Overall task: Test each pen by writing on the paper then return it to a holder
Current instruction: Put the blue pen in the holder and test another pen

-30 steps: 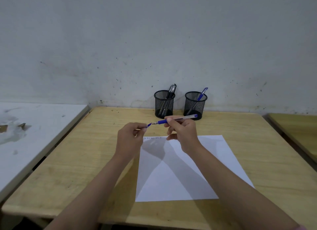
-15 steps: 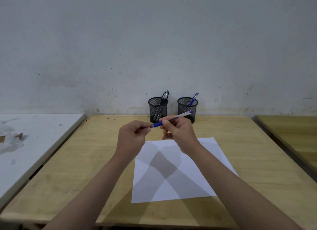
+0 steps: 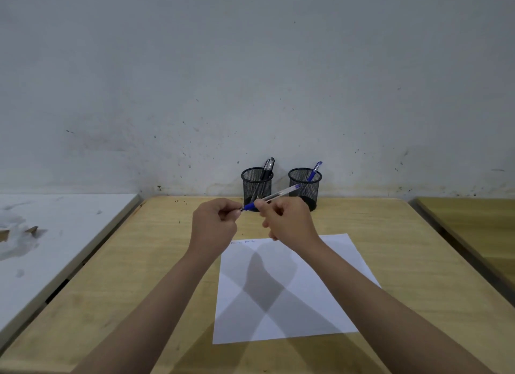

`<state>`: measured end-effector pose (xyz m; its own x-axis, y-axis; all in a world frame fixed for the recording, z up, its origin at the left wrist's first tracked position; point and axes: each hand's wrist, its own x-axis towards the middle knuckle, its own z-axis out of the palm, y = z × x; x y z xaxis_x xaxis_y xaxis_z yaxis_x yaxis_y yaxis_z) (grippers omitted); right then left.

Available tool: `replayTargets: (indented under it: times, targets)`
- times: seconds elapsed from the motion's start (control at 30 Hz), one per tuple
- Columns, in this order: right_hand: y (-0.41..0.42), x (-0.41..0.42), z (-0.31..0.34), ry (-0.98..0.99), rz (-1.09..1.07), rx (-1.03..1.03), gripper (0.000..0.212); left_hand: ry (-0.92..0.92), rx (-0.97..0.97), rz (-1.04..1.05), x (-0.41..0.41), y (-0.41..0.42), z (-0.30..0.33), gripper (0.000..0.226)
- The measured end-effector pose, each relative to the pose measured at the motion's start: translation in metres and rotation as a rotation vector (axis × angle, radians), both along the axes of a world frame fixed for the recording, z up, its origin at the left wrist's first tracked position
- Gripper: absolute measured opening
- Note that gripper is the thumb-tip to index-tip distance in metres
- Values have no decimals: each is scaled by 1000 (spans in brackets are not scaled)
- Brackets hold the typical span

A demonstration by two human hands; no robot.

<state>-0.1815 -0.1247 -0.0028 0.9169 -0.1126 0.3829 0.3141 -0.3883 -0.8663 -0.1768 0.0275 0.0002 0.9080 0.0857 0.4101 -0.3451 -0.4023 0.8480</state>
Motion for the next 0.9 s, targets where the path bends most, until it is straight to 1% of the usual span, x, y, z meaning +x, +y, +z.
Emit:
replayTargets:
  times: [0.07,0.1,0.13,0.17,0.23,0.3,0.4,0.5,0.57,0.63,0.7,0.77,0.9]
  targets:
    - [-6,3,4,-302,-60,-287,23,10,47,0,4,-1,3,20]
    - [-9,4,6,-402,-44,-411,20,9,73,-5,5,-2,4,16]
    - [-12,6,9,-434,-10,-509,22,6,90,-12,6,-4,6,14]
    - [-15,9,12,-421,16,-569,26,0,96,-24,6,-6,9,14]
    - [-19,13,20,-373,29,-612,34,-11,88,-49,8,-11,14,14]
    - [-25,17,25,-406,40,-634,34,-26,78,-72,10,-16,19,13]
    - [-36,21,35,-405,23,-626,36,-88,25,-73,15,-25,24,20]
    - [-57,32,46,-400,-79,-581,53,-161,17,-65,20,-37,29,28]
    - [-75,42,55,-359,-127,-491,67,-190,66,-80,27,-48,29,25]
    - [-95,54,65,-317,-151,-322,75,-193,153,-89,38,-62,27,29]
    - [-112,67,71,-314,-185,-160,73,-162,209,-107,53,-80,23,39]
    - [-124,82,74,-328,-239,-73,67,-126,258,-130,68,-99,18,43]
    - [-133,111,67,-307,-306,-2,50,-17,366,-176,100,-130,2,33]
